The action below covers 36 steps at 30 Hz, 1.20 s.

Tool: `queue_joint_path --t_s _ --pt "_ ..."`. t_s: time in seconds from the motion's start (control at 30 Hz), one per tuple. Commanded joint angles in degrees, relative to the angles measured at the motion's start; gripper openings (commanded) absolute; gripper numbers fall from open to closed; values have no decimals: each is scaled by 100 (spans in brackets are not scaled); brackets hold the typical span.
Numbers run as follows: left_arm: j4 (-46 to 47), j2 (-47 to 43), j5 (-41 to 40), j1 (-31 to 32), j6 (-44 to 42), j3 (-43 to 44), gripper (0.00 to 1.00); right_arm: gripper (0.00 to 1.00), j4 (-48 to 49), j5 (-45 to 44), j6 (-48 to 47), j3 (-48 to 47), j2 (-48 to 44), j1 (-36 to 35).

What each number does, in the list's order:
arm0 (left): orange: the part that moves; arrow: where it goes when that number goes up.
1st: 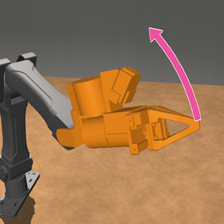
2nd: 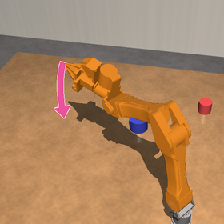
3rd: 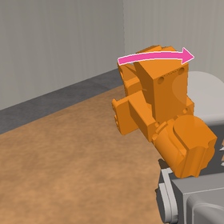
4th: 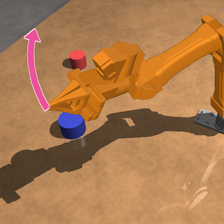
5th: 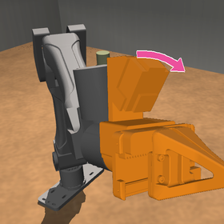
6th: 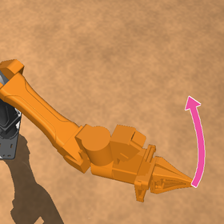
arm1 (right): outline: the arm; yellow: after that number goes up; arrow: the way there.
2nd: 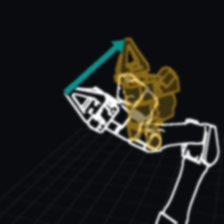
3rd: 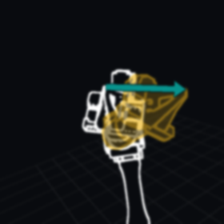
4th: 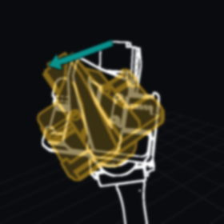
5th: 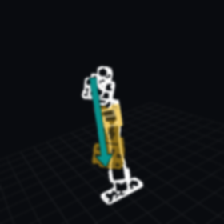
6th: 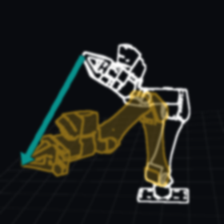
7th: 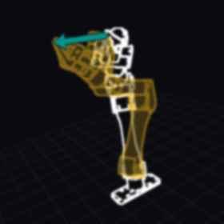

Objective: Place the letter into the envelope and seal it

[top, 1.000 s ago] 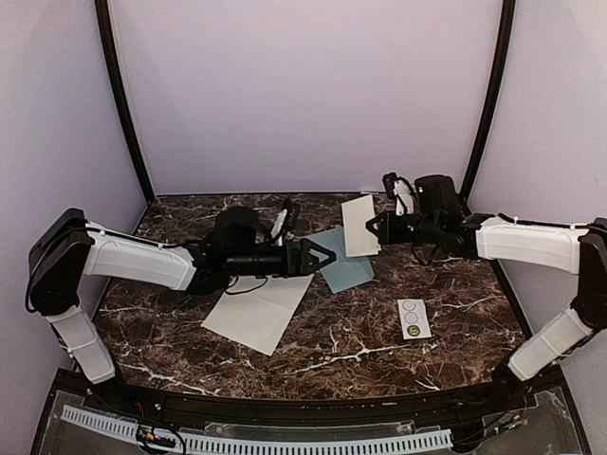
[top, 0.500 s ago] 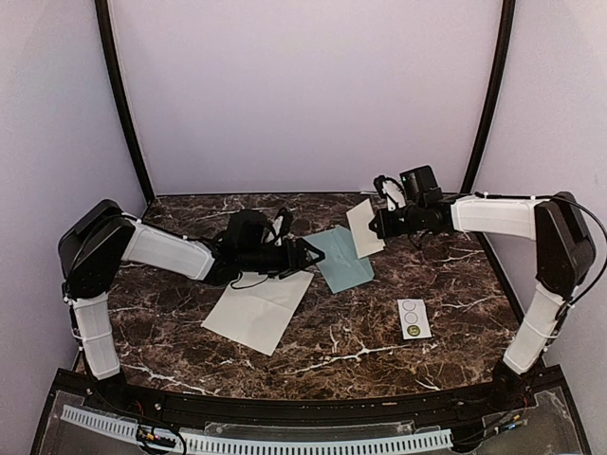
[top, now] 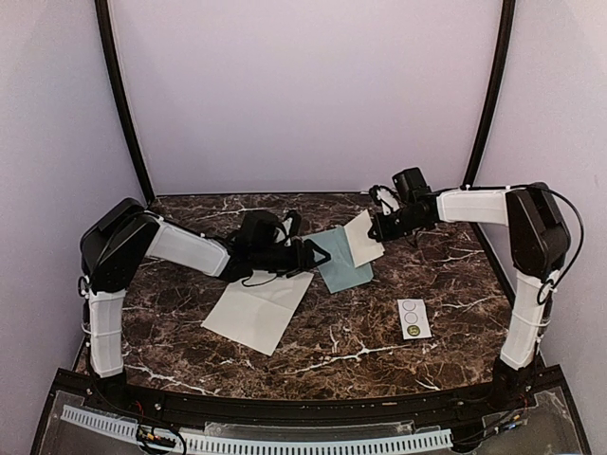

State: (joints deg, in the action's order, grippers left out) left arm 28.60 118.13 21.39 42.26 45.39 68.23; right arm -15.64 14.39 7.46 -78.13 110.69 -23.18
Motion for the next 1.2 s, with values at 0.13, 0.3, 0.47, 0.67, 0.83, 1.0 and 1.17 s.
queue_joint_path --t_s 0.13,0.3,0.47,0.67,0.83,1.0,1.17 --pt "-62 422 -52 -68 -220 338 64 0 -434 248 -42 -203 306 77" --pt "-47 623 -25 -82 -213 402 63 0 -374 468 23 -134 349 79" --pt "-44 797 46 -78 -193 490 62 0 -432 596 104 -187 517 81" --pt "-14 919 59 -78 -178 573 57 0 -498 707 200 -272 699 77" --pt "-10 1030 101 -78 -158 627 54 0 -529 728 304 -321 800 67" --pt "19 1092 143 -78 -130 630 53 0 -439 995 370 -313 855 15" --pt "10 1109 155 -78 -126 623 53 0 -415 1199 322 -396 953 -187"
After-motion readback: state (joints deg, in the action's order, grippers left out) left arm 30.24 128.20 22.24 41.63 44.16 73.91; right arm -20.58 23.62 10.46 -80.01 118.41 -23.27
